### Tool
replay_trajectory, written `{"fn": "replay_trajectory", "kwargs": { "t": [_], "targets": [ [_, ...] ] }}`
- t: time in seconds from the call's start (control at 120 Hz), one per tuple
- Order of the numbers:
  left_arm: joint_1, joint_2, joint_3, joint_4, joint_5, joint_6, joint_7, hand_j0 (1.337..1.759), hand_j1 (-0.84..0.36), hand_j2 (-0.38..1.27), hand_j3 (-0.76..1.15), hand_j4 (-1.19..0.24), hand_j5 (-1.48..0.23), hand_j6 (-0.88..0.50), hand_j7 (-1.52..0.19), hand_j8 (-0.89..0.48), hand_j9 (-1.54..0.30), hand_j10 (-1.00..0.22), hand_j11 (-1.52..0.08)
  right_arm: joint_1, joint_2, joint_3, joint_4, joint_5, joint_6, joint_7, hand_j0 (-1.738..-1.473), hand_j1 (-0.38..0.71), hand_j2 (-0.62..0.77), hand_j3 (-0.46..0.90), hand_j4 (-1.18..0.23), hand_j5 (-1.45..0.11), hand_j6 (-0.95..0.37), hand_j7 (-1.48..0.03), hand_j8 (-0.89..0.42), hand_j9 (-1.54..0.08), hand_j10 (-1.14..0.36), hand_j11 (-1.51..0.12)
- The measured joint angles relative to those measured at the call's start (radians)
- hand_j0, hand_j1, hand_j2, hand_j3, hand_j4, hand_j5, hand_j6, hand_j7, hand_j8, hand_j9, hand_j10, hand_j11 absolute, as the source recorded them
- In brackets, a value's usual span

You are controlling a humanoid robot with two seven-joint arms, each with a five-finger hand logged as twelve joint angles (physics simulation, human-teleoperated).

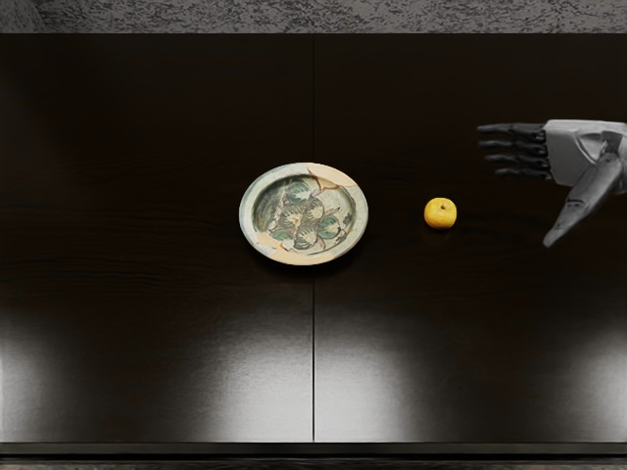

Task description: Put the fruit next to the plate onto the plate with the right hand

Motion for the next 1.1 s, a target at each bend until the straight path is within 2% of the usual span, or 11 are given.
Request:
{"fn": "replay_trajectory", "kwargs": {
  "t": [0.175,0.292,0.383,0.458,0.592,0.683,0.833,1.1],
  "targets": [
    [0.000,0.000,0.000,0.000,0.000,0.000,0.000,1.658,0.35,0.00,0.00,0.00,0.00,0.00,0.00,0.00,0.00,0.00,0.00,0.005,0.018,0.004,-0.009,-0.024,0.000,-0.003,-1.658,-0.35,0.00,0.00,0.00,0.00,0.00,0.00,0.00,0.00,0.00,0.00],
    [0.001,0.000,0.000,0.000,0.000,0.000,0.000,1.658,0.35,0.00,0.00,0.00,0.00,0.00,0.00,0.00,0.00,0.00,0.00,0.050,0.034,0.007,-0.015,-0.178,0.000,-0.017,-1.658,-0.35,0.00,0.00,0.00,0.00,0.00,0.00,0.00,0.00,0.00,0.00],
    [0.000,0.000,0.000,0.000,0.000,0.000,0.000,1.658,0.35,0.00,0.00,0.00,0.00,0.00,0.00,0.00,0.00,0.00,0.00,0.092,0.066,0.008,-0.015,-0.262,-0.055,-0.102,-1.658,-0.35,0.00,0.00,0.00,0.00,0.00,0.00,0.00,0.00,0.00,0.00],
    [0.001,0.000,0.000,0.000,0.000,0.000,0.000,1.658,0.35,0.00,0.00,0.00,0.00,0.00,0.00,0.00,0.00,0.00,0.00,0.111,0.079,0.008,-0.014,-0.301,-0.093,-0.154,-1.658,-0.35,0.00,0.00,0.00,0.00,-0.01,0.00,0.00,0.00,0.00,0.00],
    [0.001,0.000,0.000,0.000,0.000,0.000,0.000,1.658,0.35,0.00,0.00,0.00,0.00,0.00,0.00,0.00,0.00,0.00,0.00,0.123,0.101,0.008,0.018,-0.396,-0.216,-0.319,-1.658,-0.35,0.00,0.00,0.00,0.00,-0.01,0.00,-0.01,0.00,0.00,0.00],
    [0.000,0.000,0.000,0.000,0.000,0.000,0.000,1.658,0.35,0.00,0.00,0.00,0.00,0.00,0.00,0.00,0.00,0.00,0.00,0.122,0.113,0.004,0.076,-0.475,-0.313,-0.377,-1.658,-0.35,0.00,0.00,-0.01,0.00,-0.01,0.00,-0.01,0.00,0.00,0.00],
    [0.001,0.000,0.000,0.000,0.000,0.000,0.000,1.658,0.35,0.00,0.00,0.00,0.00,0.00,0.00,0.00,0.00,0.00,0.00,0.111,0.175,-0.002,0.142,-0.633,-0.380,-0.409,-1.658,-0.35,0.00,0.00,-0.01,0.00,-0.01,0.00,-0.01,0.00,0.00,0.00],
    [0.001,0.000,0.000,0.000,0.000,0.000,0.000,1.658,0.35,0.00,0.00,0.00,0.00,0.00,0.00,0.00,0.00,0.00,0.00,0.029,0.303,-0.003,0.175,-0.831,-0.487,-0.418,-1.658,-0.35,0.00,0.00,-0.01,0.00,-0.01,0.00,-0.01,0.00,0.00,0.00]
  ]
}}
